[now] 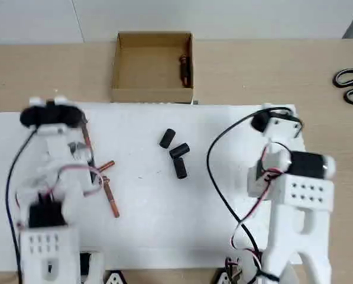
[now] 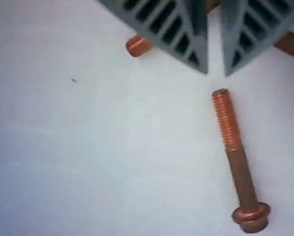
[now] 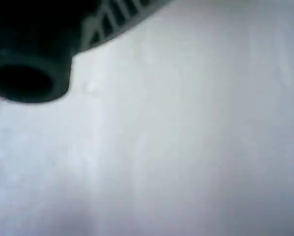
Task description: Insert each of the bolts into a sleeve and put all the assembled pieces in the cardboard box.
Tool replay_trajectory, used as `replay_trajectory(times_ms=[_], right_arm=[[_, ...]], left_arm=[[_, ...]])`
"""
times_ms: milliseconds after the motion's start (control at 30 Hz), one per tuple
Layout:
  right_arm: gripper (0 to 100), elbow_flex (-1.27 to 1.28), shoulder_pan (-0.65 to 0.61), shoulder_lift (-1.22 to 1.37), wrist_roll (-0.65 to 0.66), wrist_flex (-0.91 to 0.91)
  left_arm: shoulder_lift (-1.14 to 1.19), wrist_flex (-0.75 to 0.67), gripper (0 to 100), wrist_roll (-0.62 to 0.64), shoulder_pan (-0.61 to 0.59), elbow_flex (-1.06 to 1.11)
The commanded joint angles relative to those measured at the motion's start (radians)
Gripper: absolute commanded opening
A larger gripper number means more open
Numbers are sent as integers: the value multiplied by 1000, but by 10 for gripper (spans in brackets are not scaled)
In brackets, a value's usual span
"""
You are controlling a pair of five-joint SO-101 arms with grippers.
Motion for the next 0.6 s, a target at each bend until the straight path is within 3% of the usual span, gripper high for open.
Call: replay_trajectory(times_ms=[0, 100, 267, 433, 567], right_arm=[[3, 3, 48, -59, -11, -16], [3, 3, 68, -73, -11, -12], [3, 3, 131, -73, -11, -7], [3, 3, 154, -73, -15, -7], [3, 3, 154, -73, -17, -7]], left_arm=[[239, 26, 11, 2, -14, -183], [404, 104, 11, 12, -5, -306], [647, 183, 11, 187, -3, -506], [839, 199, 10, 187, -3, -714], [961, 236, 9, 101, 0, -845]])
